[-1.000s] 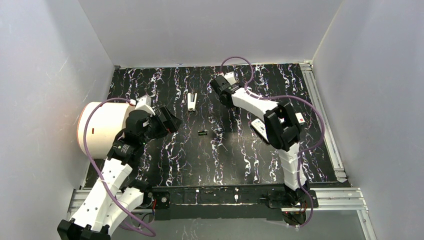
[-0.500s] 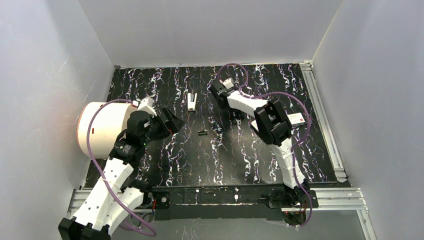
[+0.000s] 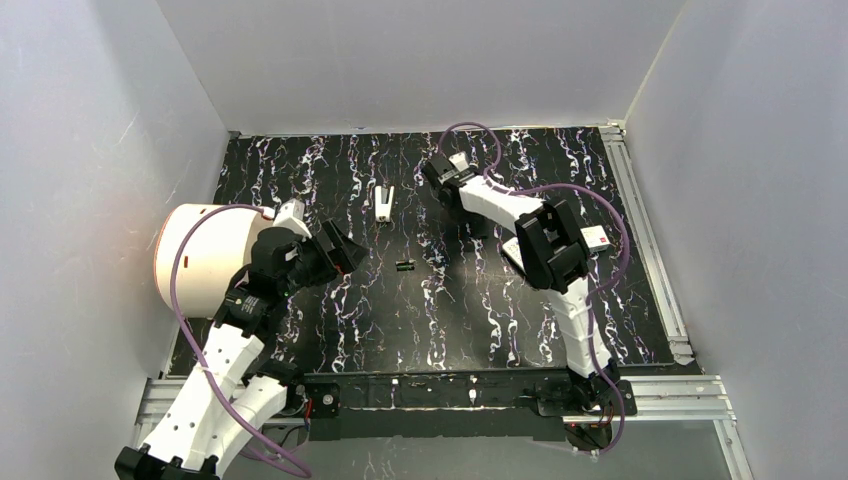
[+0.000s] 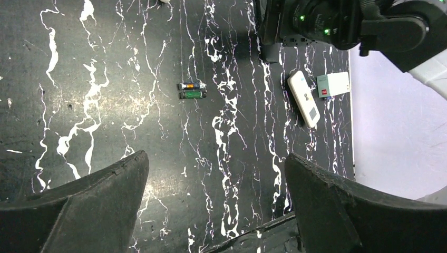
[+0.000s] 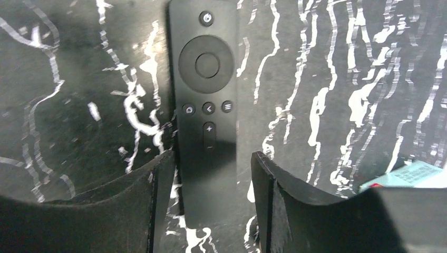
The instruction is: Load the batteries into the remote control
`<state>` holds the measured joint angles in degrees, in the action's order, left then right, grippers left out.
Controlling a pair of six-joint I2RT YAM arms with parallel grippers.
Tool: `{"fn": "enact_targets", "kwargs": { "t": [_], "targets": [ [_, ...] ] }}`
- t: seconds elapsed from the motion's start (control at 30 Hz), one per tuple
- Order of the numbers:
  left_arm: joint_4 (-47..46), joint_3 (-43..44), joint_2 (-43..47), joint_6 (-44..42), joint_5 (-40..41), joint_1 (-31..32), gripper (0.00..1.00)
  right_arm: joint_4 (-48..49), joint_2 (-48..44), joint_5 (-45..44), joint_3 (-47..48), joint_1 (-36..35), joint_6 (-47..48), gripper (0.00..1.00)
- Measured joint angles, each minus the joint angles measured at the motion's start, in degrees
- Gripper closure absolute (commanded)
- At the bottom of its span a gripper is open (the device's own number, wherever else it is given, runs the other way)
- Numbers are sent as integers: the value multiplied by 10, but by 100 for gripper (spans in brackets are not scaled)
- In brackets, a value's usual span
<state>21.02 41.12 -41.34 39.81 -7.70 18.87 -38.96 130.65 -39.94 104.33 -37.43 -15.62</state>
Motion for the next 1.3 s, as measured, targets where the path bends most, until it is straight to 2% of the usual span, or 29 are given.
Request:
{"fn": "enact_targets", "kwargs": {
  "t": [0.2, 0.33, 0.5, 0.6, 0.7, 0.83, 1.03, 1.3],
  "targets": [
    [6, 1, 1, 3, -9, 0, 2, 16, -54, 101, -60, 11, -19, 36],
    [11, 1, 1, 5, -11, 0, 2, 39, -146, 153, -153, 33, -46, 47],
    [12, 9, -9, 3, -31, 0, 2, 72, -265, 158, -255, 90, -88, 65],
    [1, 13, -19, 2, -45, 0, 2, 82, -296, 157, -296, 133, -111, 74],
    [-7, 16, -31, 2, -58, 0, 2, 83, -295, 158, -331, 168, -125, 77],
    [-15, 17, -47, 2, -76, 0, 2, 82, -293, 177, -371, 181, -130, 78],
    [-17, 17, -63, 2, -97, 0, 2, 81, -292, 237, -379, 181, -111, 78],
    [-39, 17, -86, 2, -130, 0, 2, 84, -311, 303, -427, 147, -86, 73]
  ]
}}
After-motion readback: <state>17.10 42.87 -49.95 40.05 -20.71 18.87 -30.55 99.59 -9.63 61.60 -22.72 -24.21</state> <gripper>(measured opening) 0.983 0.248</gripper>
